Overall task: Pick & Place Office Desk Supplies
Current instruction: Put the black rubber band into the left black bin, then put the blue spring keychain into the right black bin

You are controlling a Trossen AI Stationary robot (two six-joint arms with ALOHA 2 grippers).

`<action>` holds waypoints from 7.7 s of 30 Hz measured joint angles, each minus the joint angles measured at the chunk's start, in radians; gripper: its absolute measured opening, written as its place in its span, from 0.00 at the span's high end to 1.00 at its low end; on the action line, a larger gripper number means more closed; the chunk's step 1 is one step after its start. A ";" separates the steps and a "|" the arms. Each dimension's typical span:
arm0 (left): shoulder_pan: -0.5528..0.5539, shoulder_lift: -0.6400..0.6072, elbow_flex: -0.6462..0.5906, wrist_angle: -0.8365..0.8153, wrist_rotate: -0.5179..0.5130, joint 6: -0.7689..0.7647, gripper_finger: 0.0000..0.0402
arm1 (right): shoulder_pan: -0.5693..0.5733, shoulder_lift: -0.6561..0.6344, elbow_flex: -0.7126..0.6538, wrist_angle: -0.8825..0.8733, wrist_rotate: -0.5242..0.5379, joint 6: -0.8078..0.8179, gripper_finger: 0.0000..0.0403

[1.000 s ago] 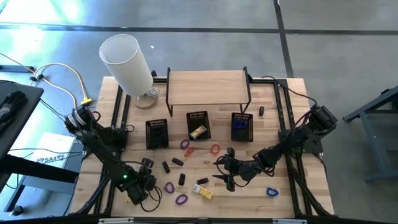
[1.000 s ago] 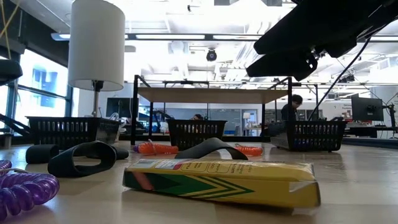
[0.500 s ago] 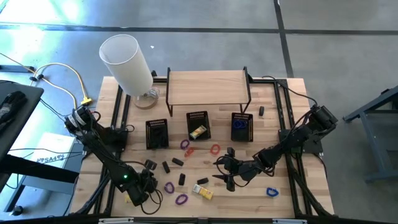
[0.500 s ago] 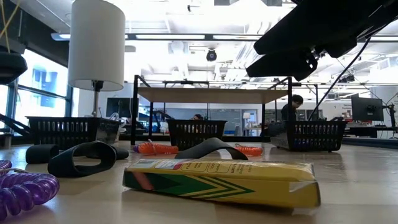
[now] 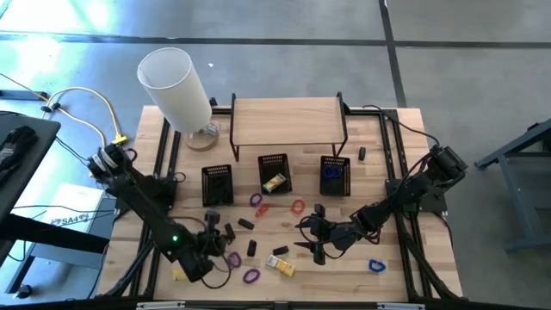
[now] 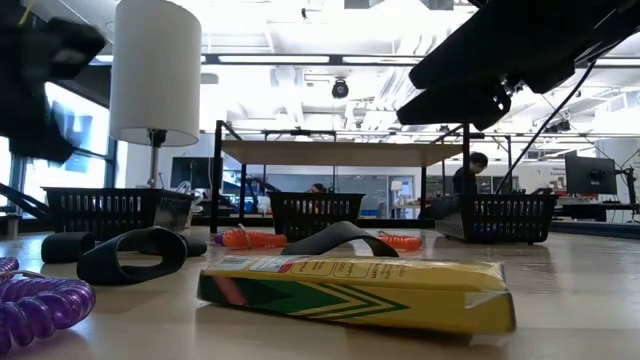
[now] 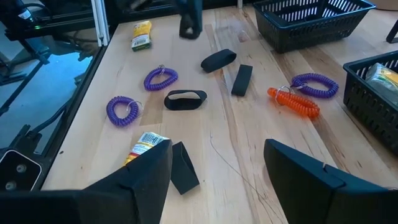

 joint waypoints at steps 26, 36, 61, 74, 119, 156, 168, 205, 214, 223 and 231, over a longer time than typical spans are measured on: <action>0.537 -0.276 -0.023 -0.468 0.139 -0.430 0.98 | 0.000 0.000 0.000 -0.023 -0.001 0.000 0.40; 0.556 -0.157 -0.023 -0.468 0.200 -0.417 0.97 | 0.001 0.000 0.000 -0.030 -0.001 0.000 0.40; 0.560 -0.111 -0.024 -0.443 0.174 -0.336 0.74 | 0.001 0.000 0.000 -0.030 -0.001 0.000 0.40; 0.534 -0.176 0.035 -0.467 0.336 -0.297 0.74 | -0.006 -0.077 0.009 -0.031 -0.235 0.023 0.40; 0.372 -0.180 0.030 -0.202 0.334 -0.250 0.74 | 0.370 -0.228 0.146 -1.099 -0.557 1.715 0.71; 0.354 -0.180 0.030 -0.182 0.294 -0.254 0.74 | 0.369 -0.064 0.085 -0.991 -0.625 1.687 0.50; 0.354 -0.180 0.030 -0.160 0.295 -0.257 0.74 | 0.368 0.025 0.091 -0.999 -0.648 1.634 0.51; 0.355 -0.112 0.030 -0.131 0.298 -0.246 0.74 | 0.221 -0.021 0.540 -1.695 -0.543 1.195 0.99; 0.354 -0.112 0.030 -0.129 0.299 -0.247 0.74 | 0.045 -0.022 0.747 -1.917 -0.461 0.897 0.99; 0.355 -0.112 0.030 -0.128 0.299 -0.246 0.74 | -0.202 -0.023 0.816 -1.993 -0.387 0.542 0.99; 0.355 -0.112 0.030 -0.128 0.299 -0.246 0.74 | -0.427 -0.023 0.816 -1.918 -0.286 0.274 0.99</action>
